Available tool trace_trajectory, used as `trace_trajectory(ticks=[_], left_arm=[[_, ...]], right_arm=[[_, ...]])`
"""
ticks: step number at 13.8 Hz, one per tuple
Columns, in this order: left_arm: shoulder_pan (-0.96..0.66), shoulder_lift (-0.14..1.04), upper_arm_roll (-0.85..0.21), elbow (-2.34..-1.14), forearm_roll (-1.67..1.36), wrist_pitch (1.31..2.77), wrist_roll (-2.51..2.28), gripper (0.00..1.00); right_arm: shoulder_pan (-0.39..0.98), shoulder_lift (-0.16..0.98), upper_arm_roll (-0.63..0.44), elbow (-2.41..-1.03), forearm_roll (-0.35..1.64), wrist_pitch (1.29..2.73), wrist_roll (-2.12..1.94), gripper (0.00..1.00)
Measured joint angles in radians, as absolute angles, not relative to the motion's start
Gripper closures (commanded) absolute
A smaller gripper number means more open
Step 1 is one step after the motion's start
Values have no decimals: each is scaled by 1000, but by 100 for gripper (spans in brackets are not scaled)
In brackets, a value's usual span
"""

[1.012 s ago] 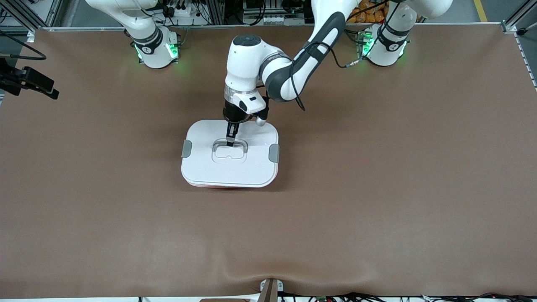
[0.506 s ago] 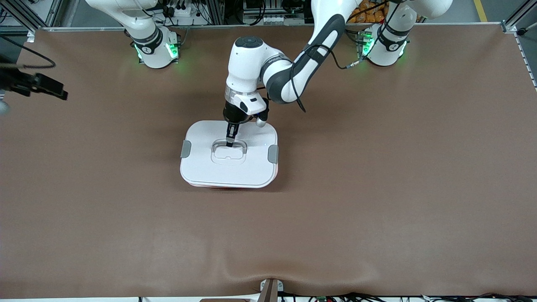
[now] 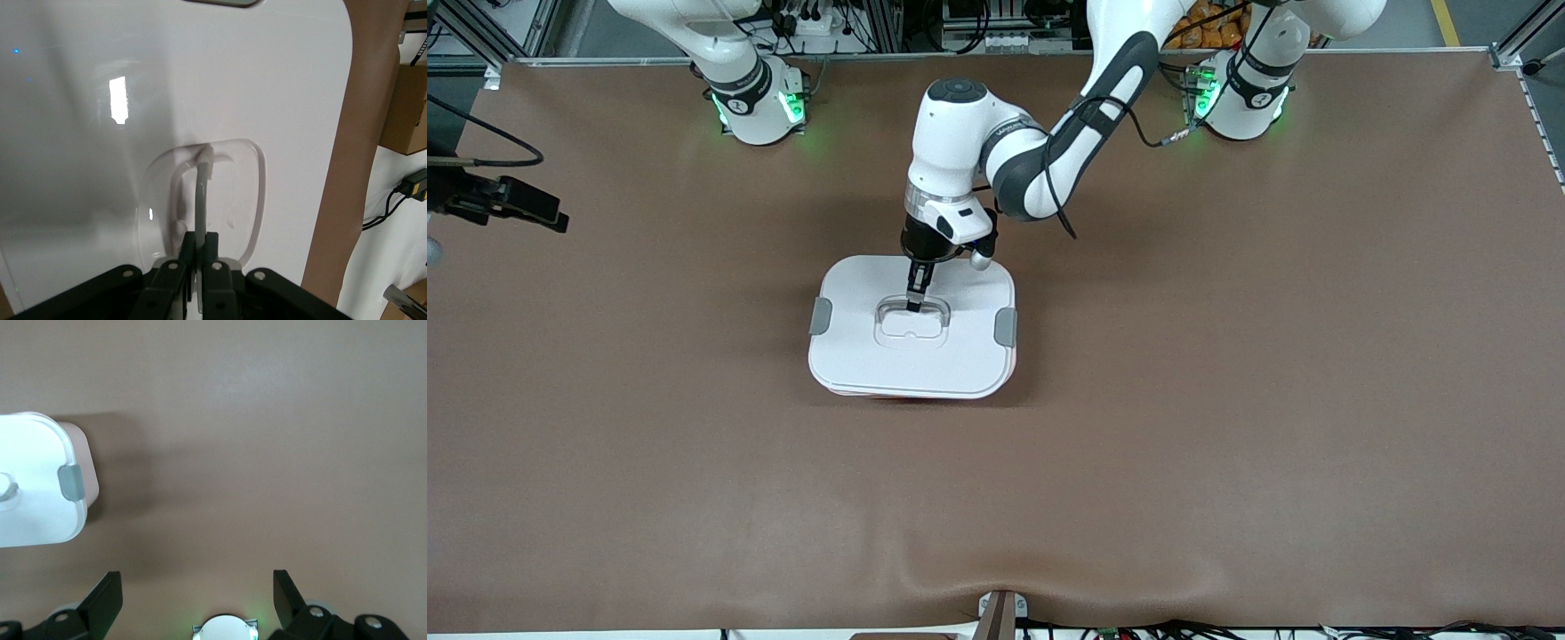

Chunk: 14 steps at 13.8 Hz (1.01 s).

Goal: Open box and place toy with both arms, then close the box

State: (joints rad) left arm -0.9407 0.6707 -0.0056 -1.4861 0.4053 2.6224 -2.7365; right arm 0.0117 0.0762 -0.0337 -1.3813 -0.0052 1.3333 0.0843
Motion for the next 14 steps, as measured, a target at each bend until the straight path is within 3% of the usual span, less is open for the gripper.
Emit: trace_trajectory(ticks=[14], left_arm=[[-939, 652, 0, -1515, 405, 2627, -2760, 100]], right_arm=[[11, 75, -38, -1349, -5, 1312, 82, 0]])
